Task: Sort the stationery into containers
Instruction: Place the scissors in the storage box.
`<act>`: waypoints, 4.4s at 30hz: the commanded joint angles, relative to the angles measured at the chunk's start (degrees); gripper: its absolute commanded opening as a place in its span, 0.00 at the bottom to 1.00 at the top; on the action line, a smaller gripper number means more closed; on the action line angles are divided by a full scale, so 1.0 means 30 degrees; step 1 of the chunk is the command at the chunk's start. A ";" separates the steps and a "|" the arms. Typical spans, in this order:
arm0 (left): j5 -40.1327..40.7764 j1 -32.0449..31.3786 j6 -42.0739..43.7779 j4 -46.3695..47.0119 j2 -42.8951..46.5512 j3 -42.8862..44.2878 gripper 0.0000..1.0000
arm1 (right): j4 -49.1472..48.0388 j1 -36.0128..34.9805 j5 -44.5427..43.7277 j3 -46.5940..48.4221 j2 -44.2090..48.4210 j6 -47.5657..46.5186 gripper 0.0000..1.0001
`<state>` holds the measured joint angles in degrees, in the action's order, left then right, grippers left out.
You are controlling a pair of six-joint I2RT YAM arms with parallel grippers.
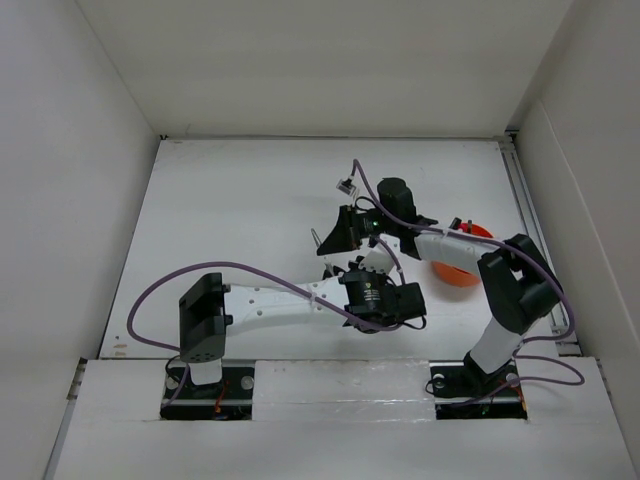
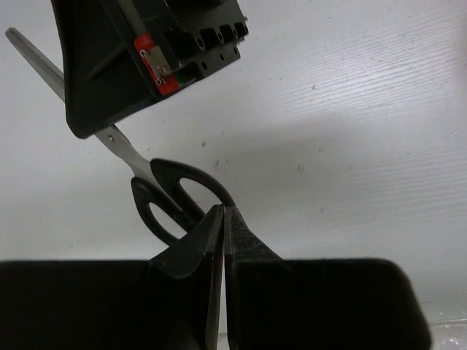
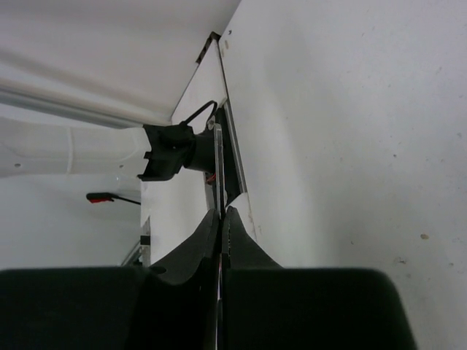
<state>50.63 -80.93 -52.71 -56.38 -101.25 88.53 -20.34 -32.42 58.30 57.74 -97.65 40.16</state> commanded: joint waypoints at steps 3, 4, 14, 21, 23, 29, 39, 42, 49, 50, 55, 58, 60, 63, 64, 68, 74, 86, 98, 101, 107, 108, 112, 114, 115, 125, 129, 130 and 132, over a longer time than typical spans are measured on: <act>0.1551 -0.0095 -0.1005 -0.0601 0.0850 0.0255 0.00 | -0.2156 -0.0237 0.0810 -0.0290 -0.0059 0.0177 0.00; 0.1551 -0.0095 -0.1005 -0.0601 0.0850 0.0255 0.00 | -0.2156 -0.0237 0.0810 -0.0464 -0.0059 0.0177 0.00; 0.0615 -0.0095 -0.1415 -0.0982 0.0850 0.0255 0.16 | -0.3357 0.1168 -0.2232 -0.1401 0.1315 0.1523 0.00; -0.1434 -0.0447 -0.0888 0.0069 0.2458 -0.1148 0.68 | -0.2719 0.4618 -0.3089 -0.1403 0.3041 0.0478 0.00; -0.1643 -0.0447 -0.0888 0.0539 0.3394 -0.2082 0.82 | -0.1635 0.5439 -0.2852 -0.1200 0.3717 -0.0724 0.00; -0.3134 0.1337 -0.0627 0.1332 0.6970 -0.3991 0.91 | 0.1971 0.8021 -0.3583 -0.2221 0.8284 -0.6673 0.00; -0.4045 0.3828 0.2508 0.2795 0.9141 -0.5719 0.99 | 0.4113 0.8818 -1.3971 -0.6350 1.6754 -0.8822 0.00; -0.4221 0.3831 0.3124 0.3469 0.9610 -0.6686 0.99 | 0.4113 0.8816 -1.8107 -0.7845 1.8185 -0.7798 0.00; -0.4221 0.3831 0.3563 0.4990 1.0721 -0.8971 0.99 | 0.3354 0.8816 -2.0518 -1.0571 2.2114 -0.8141 0.00; -0.4395 0.3831 0.3565 0.4994 1.0723 -0.8973 0.99 | 0.3352 0.8816 -2.1128 -1.0573 2.2119 -0.8143 0.00; -0.4397 0.3831 0.3565 0.4994 1.1132 -0.9587 0.99 | 0.3352 0.8816 -2.1866 -1.1159 2.2353 -0.8553 0.00; -0.4397 0.3831 0.3565 0.4994 1.1134 -0.9589 0.99 | 0.3033 0.8816 -2.2130 -1.1538 2.2353 -0.9195 0.00; -0.4397 0.3831 0.3565 0.4994 1.1134 -0.9763 0.99 | 0.2418 0.8816 -2.1866 -1.1833 2.2353 -0.9782 0.00; -0.4397 0.3831 0.3565 0.5344 1.1134 -0.9764 0.99 | 0.2238 0.8816 -2.2127 -1.2038 2.2178 -1.0018 0.00; -0.4629 0.3831 0.3565 0.5346 1.1134 -0.9764 0.99 | 0.2035 0.8816 -2.2130 -1.2241 2.2178 -1.0018 0.00; -0.5039 0.3831 0.3565 0.5522 1.1134 -0.9940 0.99 | 0.1391 0.8816 -2.2628 -1.2243 2.2178 -1.0253 0.00; -0.5217 0.3831 0.3741 0.5698 1.0958 -0.9940 0.99 | 0.1037 0.8816 -2.2628 -1.2243 2.0832 -1.0633 0.00; -0.5217 0.3831 0.3741 0.5698 1.1339 -1.0116 0.99 | 0.1037 0.8816 -2.2979 -1.1892 1.9863 -1.0459 0.00; -0.5393 0.3831 0.3917 0.5873 1.1514 -1.0116 0.99 | 0.1213 0.8816 -2.2335 -1.2067 2.0215 -1.0077 0.42; -0.5393 0.3831 0.3917 0.5873 1.1690 -1.0116 0.99 | 0.1213 0.8816 -2.1547 -1.2067 2.0389 -1.0077 1.00; -0.4838 0.3831 0.3451 0.5698 1.2100 -1.0116 0.99 | 0.1418 0.8816 -1.8589 -1.0725 2.1120 -0.9491 1.00; -0.4836 0.3831 0.3448 0.5698 1.2274 -1.0116 0.99 | 0.1679 0.8816 -1.8179 -1.0430 2.1297 -0.8998 1.00; -0.3726 0.3831 0.2282 0.4735 1.2276 -0.9882 0.99 | 0.4394 0.8642 -1.7446 -0.7796 2.1299 -0.6631 1.00; -0.2380 0.3831 0.1373 0.4003 1.2276 -0.9471 0.99 | 0.5747 0.8640 -1.6596 -0.5776 2.1125 -0.5454 1.00; -0.1853 0.3831 0.0904 0.3215 1.2276 -0.9152 0.99 | 0.6624 0.8640 -1.6071 -0.5014 2.0688 -0.4984 1.00; 0.2838 0.3831 -0.4550 -0.2769 1.4116 -0.6280 0.99 | 1.7434 0.8465 -1.5211 0.2012 2.2263 -0.5682 1.00; 0.3045 0.3831 -0.3908 -0.2769 1.5319 -0.5636 0.99 | 2.1128 0.8465 -1.7321 0.4685 2.3580 -0.6673 1.00; 0.3045 0.3831 -0.3731 -0.2769 1.5526 -0.5460 0.99 | 2.2527 0.8465 -1.7818 0.5213 2.3584 -0.6678 1.00; 0.3045 0.3831 -0.3554 -0.2769 1.5994 -0.4789 0.99 | 2.3765 0.8465 -1.9108 0.6649 2.3847 -0.7174 1.00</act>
<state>54.61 -69.65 -60.05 -62.24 -55.05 70.48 40.42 -6.48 7.57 72.75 -27.05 21.15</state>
